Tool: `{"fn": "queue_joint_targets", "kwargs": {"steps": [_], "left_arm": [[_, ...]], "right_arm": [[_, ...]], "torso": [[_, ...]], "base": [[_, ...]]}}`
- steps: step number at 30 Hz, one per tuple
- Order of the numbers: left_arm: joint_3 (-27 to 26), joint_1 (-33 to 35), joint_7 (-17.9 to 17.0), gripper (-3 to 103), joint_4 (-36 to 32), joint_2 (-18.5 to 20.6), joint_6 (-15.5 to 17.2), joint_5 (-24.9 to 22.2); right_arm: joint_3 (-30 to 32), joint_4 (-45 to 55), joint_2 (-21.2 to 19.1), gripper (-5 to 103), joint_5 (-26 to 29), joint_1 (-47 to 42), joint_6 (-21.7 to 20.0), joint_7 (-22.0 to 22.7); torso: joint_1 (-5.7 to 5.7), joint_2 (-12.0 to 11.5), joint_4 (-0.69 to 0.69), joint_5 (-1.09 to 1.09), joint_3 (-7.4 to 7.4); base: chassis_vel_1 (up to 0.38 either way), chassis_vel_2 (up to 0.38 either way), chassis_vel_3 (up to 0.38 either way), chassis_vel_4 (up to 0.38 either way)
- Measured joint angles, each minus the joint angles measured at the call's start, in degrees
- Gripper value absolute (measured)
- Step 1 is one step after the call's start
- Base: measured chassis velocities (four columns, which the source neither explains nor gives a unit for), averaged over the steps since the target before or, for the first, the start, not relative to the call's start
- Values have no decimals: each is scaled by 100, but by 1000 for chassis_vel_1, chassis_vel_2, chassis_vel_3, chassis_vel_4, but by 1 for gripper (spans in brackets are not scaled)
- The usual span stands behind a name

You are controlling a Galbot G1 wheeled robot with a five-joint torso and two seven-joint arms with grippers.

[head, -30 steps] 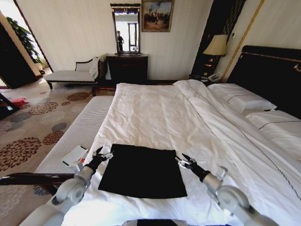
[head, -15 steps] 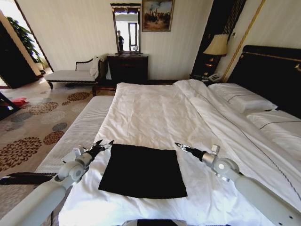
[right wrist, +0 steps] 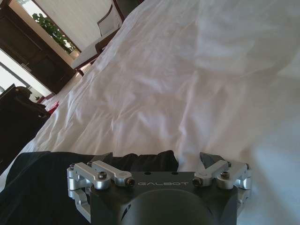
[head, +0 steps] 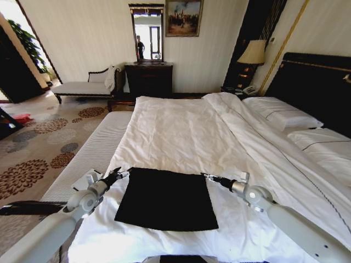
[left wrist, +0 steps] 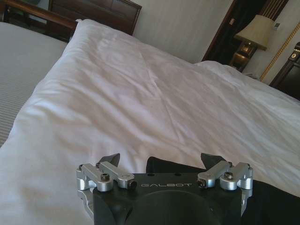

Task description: Fold the clothes on the bed.

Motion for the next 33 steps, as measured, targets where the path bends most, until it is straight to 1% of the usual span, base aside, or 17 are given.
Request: {"fn": "queue_joint_targets", "kwargs": {"steps": [5, 6, 10, 11, 12, 14, 18, 19, 20, 23, 24, 25, 27, 29, 30, 32, 33], "left_arm": [[-11, 20, -30, 99, -121, 4, 98, -302], [-12, 17, -52, 99, -172, 23, 157, -464], [-21, 4, -73, 99, -210, 48, 223, -639], [-27, -13, -94, 99, -228, 64, 295, -812], [-30, -24, -106, 99, -229, 69, 334, -899], [-33, -45, -127, 99, -225, 71, 393, -1031], [-46, -95, -207, 99, -147, 32, 502, -1276], [-56, -111, -236, 99, -120, 16, 536, -1368], [-56, -111, -236, 99, -120, 16, 536, -1368], [-74, -132, -273, 99, -76, 5, 597, -1494], [-74, -135, -278, 99, -64, 5, 606, -1511], [-76, -149, -288, 99, -23, -1, 636, -1543], [-76, -162, -290, 99, 9, -13, 648, -1557], [-76, -186, -300, 99, 76, -47, 668, -1569], [-76, -186, -300, 99, 76, -47, 668, -1569], [-75, -191, -301, 99, 97, -57, 682, -1582], [-74, -194, -301, 99, 103, -57, 688, -1595]], "right_arm": [[-35, 31, 1, 100, -24, 10, -1, -9], [-96, 20, 14, 100, -27, 67, -1, -8], [-159, -11, 26, 102, -33, 118, -1, -4], [-204, -37, 32, 93, -52, 144, -1, 0], [-229, -52, 32, 93, -69, 150, -1, 1], [-259, -75, 32, 85, -85, 163, 0, 2], [-356, -147, 27, 82, -109, 227, 12, 6], [-381, -161, 29, 77, -114, 245, 21, 13], [-381, -161, 29, 77, -114, 245, 21, 13], [-392, -160, 42, 61, -116, 251, 33, 24], [-392, -156, 42, 61, -116, 251, 34, 24], [-392, -149, 42, 50, -120, 247, 37, 25], [-392, -147, 41, 50, -124, 242, 38, 25], [-391, -134, 39, 39, -146, 219, 43, 26], [-391, -134, 39, 39, -146, 219, 43, 26], [-374, -116, 37, 28, -171, 187, 47, 27], [-351, -104, 36, 28, -183, 160, 51, 27]], "torso": [[0, 0, -1, 1, 0], [0, 1, -2, 1, 0], [0, 1, -1, 2, 0], [0, 0, 0, 2, 0], [0, 0, 0, 1, 0], [0, 0, -1, 2, 0], [0, 0, -1, 1, 0], [0, 0, -1, 0, 0], [0, 0, -1, 0, 0], [0, 0, -1, 1, 0], [0, 0, -1, 1, 0], [0, 0, -1, 2, 0], [0, 1, -1, 2, 0], [0, 0, -1, 1, 0], [0, 0, -1, 1, 0], [0, 0, -1, 1, 0], [0, 0, -1, 1, 0]], "base": [[0, 0, 0, 0], [0, 0, 0, 0], [0, 0, 0, 0], [0, 0, 0, 0], [0, 0, 0, 0], [0, 0, 0, 0], [0, 0, 0, 0], [0, 0, 0, 0], [0, 0, 0, 0], [0, 0, 0, 0], [0, 0, 0, 0], [0, 0, 0, 0], [0, 0, 0, 0], [0, 0, 0, 0], [0, 0, 0, 0], [0, 0, 0, 0], [0, 0, 0, 0]]}}
